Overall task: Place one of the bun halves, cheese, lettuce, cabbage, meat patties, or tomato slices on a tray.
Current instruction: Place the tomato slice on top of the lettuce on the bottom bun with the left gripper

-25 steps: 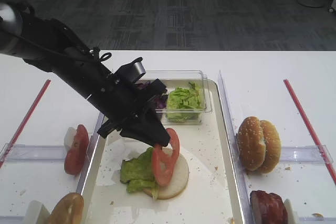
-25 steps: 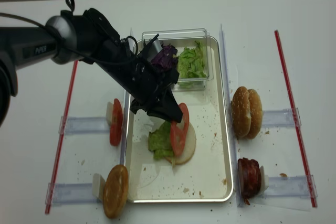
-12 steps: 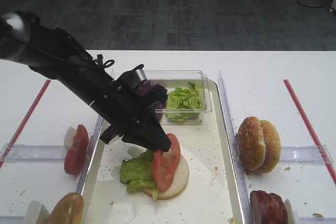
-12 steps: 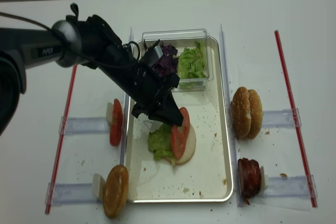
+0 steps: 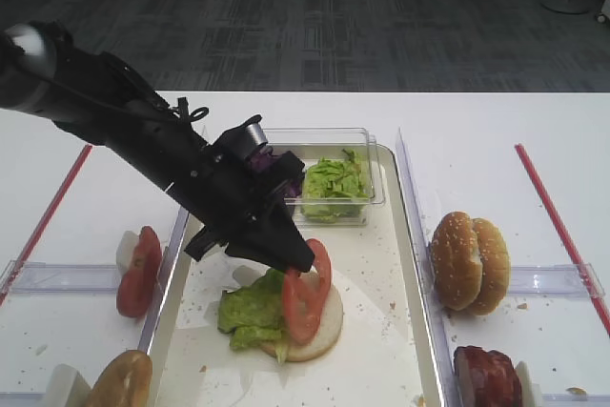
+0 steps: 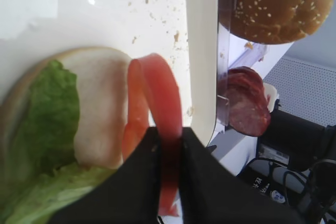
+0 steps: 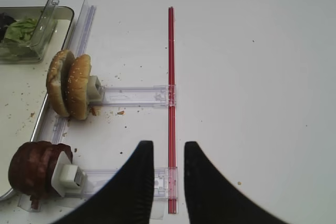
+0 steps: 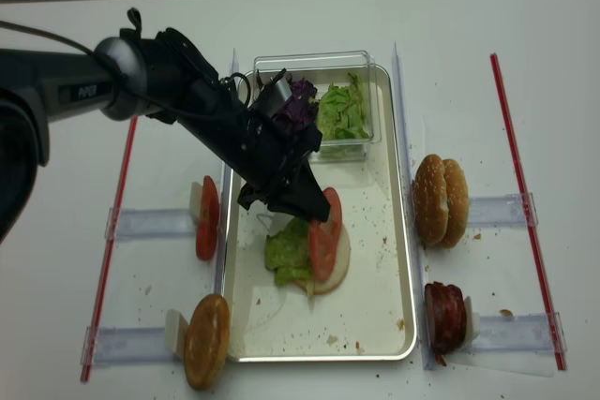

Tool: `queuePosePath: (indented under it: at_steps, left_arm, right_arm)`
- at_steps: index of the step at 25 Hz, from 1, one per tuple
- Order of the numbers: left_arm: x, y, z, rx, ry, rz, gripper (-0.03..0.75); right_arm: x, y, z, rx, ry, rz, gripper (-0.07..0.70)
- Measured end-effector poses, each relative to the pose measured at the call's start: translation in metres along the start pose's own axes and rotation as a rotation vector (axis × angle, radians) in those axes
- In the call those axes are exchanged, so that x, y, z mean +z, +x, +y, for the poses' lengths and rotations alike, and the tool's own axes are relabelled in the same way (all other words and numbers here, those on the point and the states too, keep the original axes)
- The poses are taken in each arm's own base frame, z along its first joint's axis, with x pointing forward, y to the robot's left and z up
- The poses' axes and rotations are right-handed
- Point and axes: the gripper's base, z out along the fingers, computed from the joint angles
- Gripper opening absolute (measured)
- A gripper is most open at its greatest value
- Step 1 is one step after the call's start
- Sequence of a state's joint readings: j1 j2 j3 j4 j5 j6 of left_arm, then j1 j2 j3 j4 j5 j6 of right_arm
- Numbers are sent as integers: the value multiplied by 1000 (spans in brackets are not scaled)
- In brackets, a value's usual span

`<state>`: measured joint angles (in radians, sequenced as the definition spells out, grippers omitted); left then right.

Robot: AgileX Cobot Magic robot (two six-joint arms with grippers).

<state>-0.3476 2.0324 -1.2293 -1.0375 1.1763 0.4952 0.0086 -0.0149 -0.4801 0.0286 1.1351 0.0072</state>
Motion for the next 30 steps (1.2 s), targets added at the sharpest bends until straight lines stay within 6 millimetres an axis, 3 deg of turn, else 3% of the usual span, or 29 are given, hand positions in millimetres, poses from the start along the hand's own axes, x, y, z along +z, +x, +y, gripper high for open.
queuePosePath:
  at_steps: [19, 30]
  left_arm:
    - [0, 1, 2, 12, -22, 12, 47]
    - [6, 3, -2, 44, -32, 33, 159]
  right_arm:
    - [0, 0, 0, 0, 0, 0, 193]
    - [0, 0, 0, 0, 0, 0, 193]
